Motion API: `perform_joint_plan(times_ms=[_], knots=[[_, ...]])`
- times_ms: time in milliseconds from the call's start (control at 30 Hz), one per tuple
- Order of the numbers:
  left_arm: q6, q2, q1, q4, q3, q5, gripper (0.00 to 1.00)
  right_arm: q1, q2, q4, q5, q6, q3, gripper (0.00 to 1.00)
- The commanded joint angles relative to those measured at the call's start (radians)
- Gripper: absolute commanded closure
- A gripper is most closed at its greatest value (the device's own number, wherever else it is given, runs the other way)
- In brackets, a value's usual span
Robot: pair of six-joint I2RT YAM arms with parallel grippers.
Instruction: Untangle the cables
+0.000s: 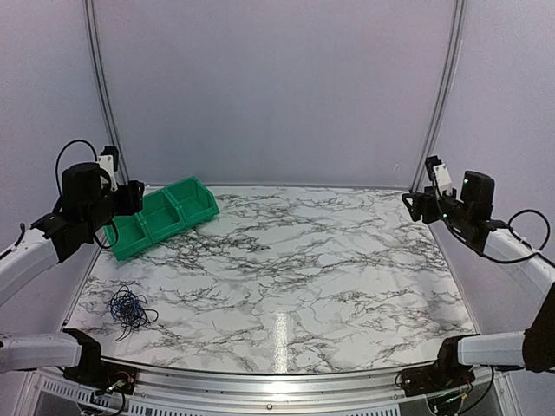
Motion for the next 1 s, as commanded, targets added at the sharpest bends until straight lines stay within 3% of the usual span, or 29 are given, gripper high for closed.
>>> perform_joint_plan(times_ms=[0,267,633,967], knots=[[-0.027,0.029,0.009,-0.023,0.030,0.026,0.24,-0.010,0.038,0.099,0.039,0.026,-0.008,0.13],[-0.152,0.086,-0.132,-0.248,0.116,-0.029,0.12,-0.016,0.087,0.184,0.040,-0.045,-0.050,0.03],[-0.495,0.107,-0.502,-0.631,0.128,-0.217,0.11,-0.022,0.148,0.109,-0.186,-0.150,-0.017,0.02],[-0.880,0.145,-0.580,-0.897,0.017,-0.423,0.05,-0.023,0.195,0.058,-0.314,-0.169,0.008,0.05]])
